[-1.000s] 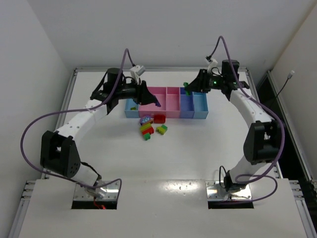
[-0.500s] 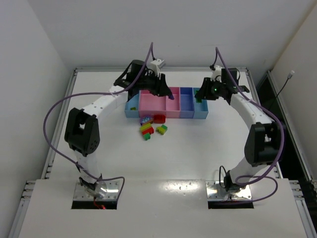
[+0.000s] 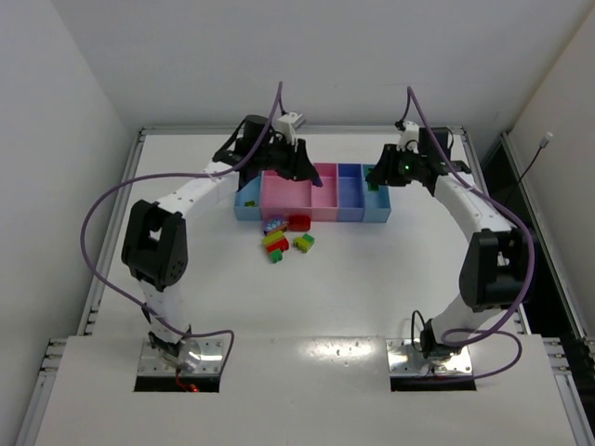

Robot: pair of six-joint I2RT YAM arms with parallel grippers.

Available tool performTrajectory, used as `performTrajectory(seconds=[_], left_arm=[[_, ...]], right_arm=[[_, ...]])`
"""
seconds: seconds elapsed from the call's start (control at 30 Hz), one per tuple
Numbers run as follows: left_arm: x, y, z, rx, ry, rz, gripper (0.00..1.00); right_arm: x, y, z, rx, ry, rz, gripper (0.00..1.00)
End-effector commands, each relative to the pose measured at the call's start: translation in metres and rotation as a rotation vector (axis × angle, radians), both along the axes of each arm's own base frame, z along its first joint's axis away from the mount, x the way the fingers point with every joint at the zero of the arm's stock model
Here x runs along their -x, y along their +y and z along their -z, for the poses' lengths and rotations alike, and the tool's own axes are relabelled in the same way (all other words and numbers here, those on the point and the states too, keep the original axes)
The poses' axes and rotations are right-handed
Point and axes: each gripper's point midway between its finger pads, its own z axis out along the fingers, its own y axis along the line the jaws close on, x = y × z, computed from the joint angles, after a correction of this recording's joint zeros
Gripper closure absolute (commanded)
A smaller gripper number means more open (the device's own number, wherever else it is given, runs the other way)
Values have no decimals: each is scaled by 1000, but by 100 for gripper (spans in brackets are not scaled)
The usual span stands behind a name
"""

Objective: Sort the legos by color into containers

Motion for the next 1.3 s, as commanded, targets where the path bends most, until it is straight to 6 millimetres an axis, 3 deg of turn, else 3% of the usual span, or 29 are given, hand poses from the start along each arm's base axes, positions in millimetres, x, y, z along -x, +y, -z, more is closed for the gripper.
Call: performTrajectory(seconds=[0.0, 0.17, 0.27, 0.37, 0.53, 0.57, 0.7, 0.77, 0.8, 0.83, 0.87, 0.9, 0.93, 0.97, 1.17, 1.27], left_arm=[[-7, 34, -29, 47, -40, -77, 100], [-1, 43, -39, 37, -86, -75, 100], [-5, 45, -45, 22, -119, -86, 100], [-13, 52, -54, 9, -167, -96, 100], [-20, 58, -39, -31, -155, -110, 100], [-17, 48, -37, -22, -150, -76, 100], [-18, 18, -24, -45, -158, 22, 100], [-25, 8, -32, -40, -184, 36, 100], [-32, 5, -17, -53, -154, 38, 100], [-37, -5, -32, -32, -187, 58, 100], [-40, -8, -31, -30, -180, 66, 100], [-47, -11, -17, -41, -153, 68, 100], [-52, -14, -22, -35, -167, 67, 100], [-58, -16, -31, -27, -187, 66, 100], [-61, -31, -30, -23, -193, 85, 100], [-61, -35, -33, -26, -211, 89, 100]], right_arm=[[0, 19, -19, -29, -86, -86, 100], [0, 23, -27, 8, -126, -130, 100], [2, 17, -21, 70, -141, -164, 100], [-2, 10, -27, 118, -191, -180, 100], [-4, -4, -23, 156, -199, -148, 100], [-7, -5, -27, 162, -209, -140, 100], [-17, -16, -12, 130, -147, -67, 100], [-29, -18, -6, 137, -119, -49, 100], [-31, -20, -2, 137, -92, -36, 100], [-43, -25, 3, 153, -79, 5, 100], [-48, -27, 7, 161, -72, 13, 100], [-49, -36, 14, 172, -37, 44, 100], [-56, -35, 10, 172, -42, 45, 100], [-59, -35, 21, 173, -11, 42, 100], [-71, -45, 33, 196, 31, 108, 100], [-72, -45, 40, 204, 46, 100, 88]])
